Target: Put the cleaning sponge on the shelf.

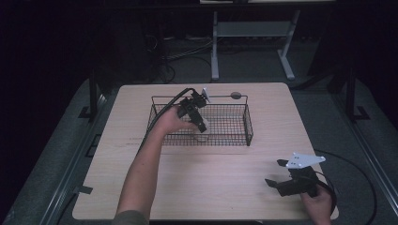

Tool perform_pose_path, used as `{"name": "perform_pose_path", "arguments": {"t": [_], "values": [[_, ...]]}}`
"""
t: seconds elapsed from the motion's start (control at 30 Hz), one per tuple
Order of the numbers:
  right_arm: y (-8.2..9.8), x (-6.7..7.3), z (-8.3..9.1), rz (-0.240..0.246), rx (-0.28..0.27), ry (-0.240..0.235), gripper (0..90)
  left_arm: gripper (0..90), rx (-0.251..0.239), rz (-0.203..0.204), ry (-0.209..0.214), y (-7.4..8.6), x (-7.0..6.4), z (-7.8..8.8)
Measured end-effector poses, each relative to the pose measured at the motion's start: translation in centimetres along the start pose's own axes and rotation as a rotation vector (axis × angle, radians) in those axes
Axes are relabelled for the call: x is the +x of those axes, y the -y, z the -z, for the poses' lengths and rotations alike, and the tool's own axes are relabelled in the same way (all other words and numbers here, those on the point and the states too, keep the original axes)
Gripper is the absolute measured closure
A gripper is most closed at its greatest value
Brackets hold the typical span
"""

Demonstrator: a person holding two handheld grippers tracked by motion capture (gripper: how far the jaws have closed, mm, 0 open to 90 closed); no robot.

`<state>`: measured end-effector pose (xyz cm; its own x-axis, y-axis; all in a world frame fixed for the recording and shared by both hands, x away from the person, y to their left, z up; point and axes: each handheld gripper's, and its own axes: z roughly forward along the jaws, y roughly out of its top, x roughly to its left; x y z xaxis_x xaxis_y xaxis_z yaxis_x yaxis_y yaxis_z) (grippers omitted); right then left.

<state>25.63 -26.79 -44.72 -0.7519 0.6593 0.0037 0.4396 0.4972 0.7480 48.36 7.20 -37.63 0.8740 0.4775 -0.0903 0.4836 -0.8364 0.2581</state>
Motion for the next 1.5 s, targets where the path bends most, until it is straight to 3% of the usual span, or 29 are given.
{"name": "perform_pose_path", "arguments": {"t": [0.73, 1.2, 1.5], "values": [[0.0, 0.1, 0.0, -0.002, 0.008, 0.002, 14.1, 22.7, -0.039, -0.045, -0.014, 1.2, -1.1, 2.9], [0.1, 0.1, 0.0, -0.006, 0.008, 0.007, 14.1, 22.7, -0.055, -0.05, -0.023, 2.5, -1.9, 4.2], [0.0, 0.3, 0.0, 0.005, 0.018, 0.014, 14.1, 22.9, -0.089, -0.079, -0.029, 3.9, -3.5, 5.2]]}}
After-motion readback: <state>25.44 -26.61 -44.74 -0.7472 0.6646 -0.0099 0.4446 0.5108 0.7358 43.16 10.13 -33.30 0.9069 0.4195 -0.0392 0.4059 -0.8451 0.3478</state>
